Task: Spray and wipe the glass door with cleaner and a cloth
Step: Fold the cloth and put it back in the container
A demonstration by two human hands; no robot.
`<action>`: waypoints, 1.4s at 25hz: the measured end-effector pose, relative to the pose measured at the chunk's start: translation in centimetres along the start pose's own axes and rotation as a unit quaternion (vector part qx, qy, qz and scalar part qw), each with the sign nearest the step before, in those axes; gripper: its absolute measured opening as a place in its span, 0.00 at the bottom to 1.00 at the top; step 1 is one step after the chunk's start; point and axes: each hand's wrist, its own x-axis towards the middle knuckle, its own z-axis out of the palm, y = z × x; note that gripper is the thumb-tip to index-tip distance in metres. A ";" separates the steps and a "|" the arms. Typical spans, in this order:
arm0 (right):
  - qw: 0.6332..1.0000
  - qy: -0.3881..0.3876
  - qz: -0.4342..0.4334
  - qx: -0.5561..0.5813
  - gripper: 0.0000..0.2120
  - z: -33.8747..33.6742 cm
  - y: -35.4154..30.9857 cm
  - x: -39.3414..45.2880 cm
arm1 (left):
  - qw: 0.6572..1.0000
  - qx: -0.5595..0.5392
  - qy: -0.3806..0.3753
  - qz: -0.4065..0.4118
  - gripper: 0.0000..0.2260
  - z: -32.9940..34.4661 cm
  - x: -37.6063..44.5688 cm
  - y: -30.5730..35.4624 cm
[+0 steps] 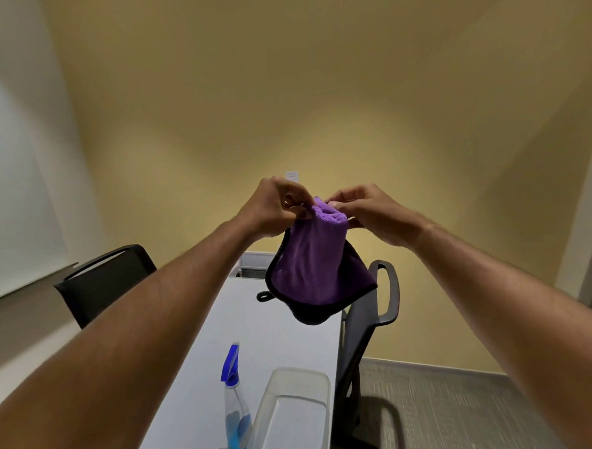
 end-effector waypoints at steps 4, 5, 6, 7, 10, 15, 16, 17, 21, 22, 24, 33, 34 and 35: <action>0.994 -0.105 0.025 0.023 0.15 -2.8 0.6 2.1 | 1.000 0.019 0.021 -0.013 0.08 1.1 2.0 -0.8; 0.992 -0.124 0.017 0.001 0.14 -3.1 0.7 2.6 | 0.999 0.025 0.023 -0.012 0.08 1.2 2.3 -0.9; 0.991 -0.130 0.010 -0.017 0.14 -3.3 1.0 3.2 | 0.999 0.031 0.023 -0.010 0.08 1.3 2.6 -1.0; 0.992 -0.122 0.005 -0.031 0.15 -3.5 1.1 3.6 | 0.999 0.037 0.023 -0.005 0.08 1.4 2.8 -1.0; 0.994 -0.098 -0.003 -0.046 0.17 -3.7 1.4 4.8 | 0.992 0.120 0.023 0.025 0.11 1.4 3.3 -1.1; 0.996 -0.079 -0.016 0.028 0.20 -3.2 1.8 5.9 | 0.981 0.186 -0.047 0.043 0.19 0.7 3.7 -1.8; 0.996 -0.077 -0.019 0.042 0.21 -3.0 2.0 6.0 | 0.981 0.186 -0.051 0.036 0.20 0.6 3.7 -1.9; 0.995 -0.079 -0.023 0.054 0.21 -2.7 2.2 6.2 | 0.981 0.187 -0.048 0.030 0.20 0.4 3.6 -2.1; 0.992 -0.099 -0.031 0.072 0.24 -2.2 3.5 6.2 | 0.988 0.149 -0.015 0.023 0.17 -0.5 3.3 -2.7; 0.991 -0.114 -0.034 0.058 0.22 -2.0 4.0 6.0 | 0.991 0.132 -0.001 0.019 0.14 -0.9 3.2 -2.9; 0.992 -0.126 -0.028 0.011 0.17 -1.6 5.1 5.4 | 0.995 0.098 0.033 0.007 0.11 -1.8 3.2 -3.3; 0.992 -0.120 0.013 -0.048 0.18 1.3 7.1 5.0 | 0.989 0.032 0.136 -0.051 0.08 -4.4 3.5 -4.3; 0.992 -0.116 0.017 -0.048 0.18 1.3 7.1 5.1 | 0.988 0.021 0.143 -0.061 0.08 -4.6 3.3 -4.7; 0.992 -0.113 0.024 -0.048 0.18 1.1 7.0 5.2 | 0.987 0.015 0.146 -0.070 0.08 -4.9 3.1 -5.2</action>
